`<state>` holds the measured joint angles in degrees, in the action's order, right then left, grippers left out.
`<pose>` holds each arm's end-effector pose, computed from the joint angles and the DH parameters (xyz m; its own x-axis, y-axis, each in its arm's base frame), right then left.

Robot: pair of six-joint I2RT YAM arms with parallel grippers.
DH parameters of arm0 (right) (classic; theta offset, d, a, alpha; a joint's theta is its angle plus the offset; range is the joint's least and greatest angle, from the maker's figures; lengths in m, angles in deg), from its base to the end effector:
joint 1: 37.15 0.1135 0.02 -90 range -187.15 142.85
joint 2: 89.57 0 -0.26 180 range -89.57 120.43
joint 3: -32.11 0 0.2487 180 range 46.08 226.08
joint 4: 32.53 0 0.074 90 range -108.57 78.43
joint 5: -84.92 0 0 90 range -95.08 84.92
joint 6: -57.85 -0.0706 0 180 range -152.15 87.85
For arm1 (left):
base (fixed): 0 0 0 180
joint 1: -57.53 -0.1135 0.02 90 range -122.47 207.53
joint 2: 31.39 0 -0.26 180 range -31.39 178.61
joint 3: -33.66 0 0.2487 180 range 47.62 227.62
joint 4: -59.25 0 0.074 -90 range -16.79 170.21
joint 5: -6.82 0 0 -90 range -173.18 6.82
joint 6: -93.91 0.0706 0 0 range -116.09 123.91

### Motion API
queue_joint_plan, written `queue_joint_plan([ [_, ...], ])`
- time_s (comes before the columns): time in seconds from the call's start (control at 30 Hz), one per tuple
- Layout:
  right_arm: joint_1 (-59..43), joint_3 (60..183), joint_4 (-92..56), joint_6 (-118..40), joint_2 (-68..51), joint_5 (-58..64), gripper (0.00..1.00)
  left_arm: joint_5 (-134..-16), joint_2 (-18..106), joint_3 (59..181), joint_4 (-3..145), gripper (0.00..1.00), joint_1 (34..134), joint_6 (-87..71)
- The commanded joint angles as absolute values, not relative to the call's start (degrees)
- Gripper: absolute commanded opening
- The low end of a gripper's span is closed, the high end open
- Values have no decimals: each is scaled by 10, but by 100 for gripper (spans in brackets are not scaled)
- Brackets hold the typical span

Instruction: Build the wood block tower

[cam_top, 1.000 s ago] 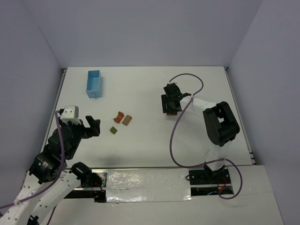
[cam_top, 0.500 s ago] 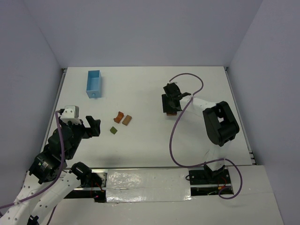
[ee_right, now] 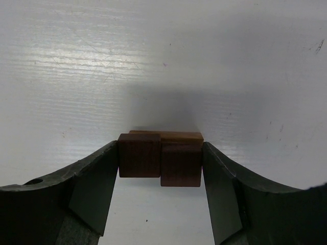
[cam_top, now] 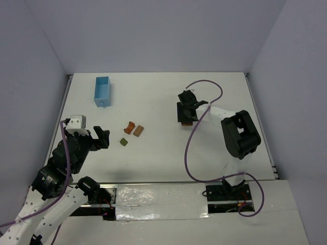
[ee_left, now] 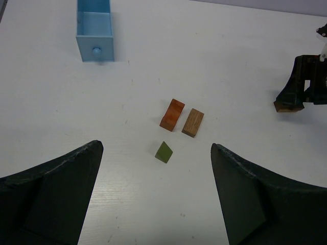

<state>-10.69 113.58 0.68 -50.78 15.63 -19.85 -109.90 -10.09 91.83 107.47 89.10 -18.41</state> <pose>0.3603 0.1592 0.1451 -0.8089 -0.0575 -0.5852 -0.0506 0.9983 -0.0282 0.1113 -0.0311 0.3302 -0.1901 -0.2814 -0.9406 0.0215 0.9566 -0.2905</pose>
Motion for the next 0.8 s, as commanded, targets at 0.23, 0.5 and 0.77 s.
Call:
queue_joint_plan([
  [0.23, -110, 1140, 22, -506, 146, -216, 69, -1099, -98, 917, 1049, 99, 890, -170],
  [0.5, -111, 1138, 19, -503, 150, -210, 75, -1099, -97, 917, 1049, 99, 891, -170],
  [0.77, -110, 1138, 16, -504, 147, -204, 80, -1101, -97, 917, 1049, 100, 890, -169],
])
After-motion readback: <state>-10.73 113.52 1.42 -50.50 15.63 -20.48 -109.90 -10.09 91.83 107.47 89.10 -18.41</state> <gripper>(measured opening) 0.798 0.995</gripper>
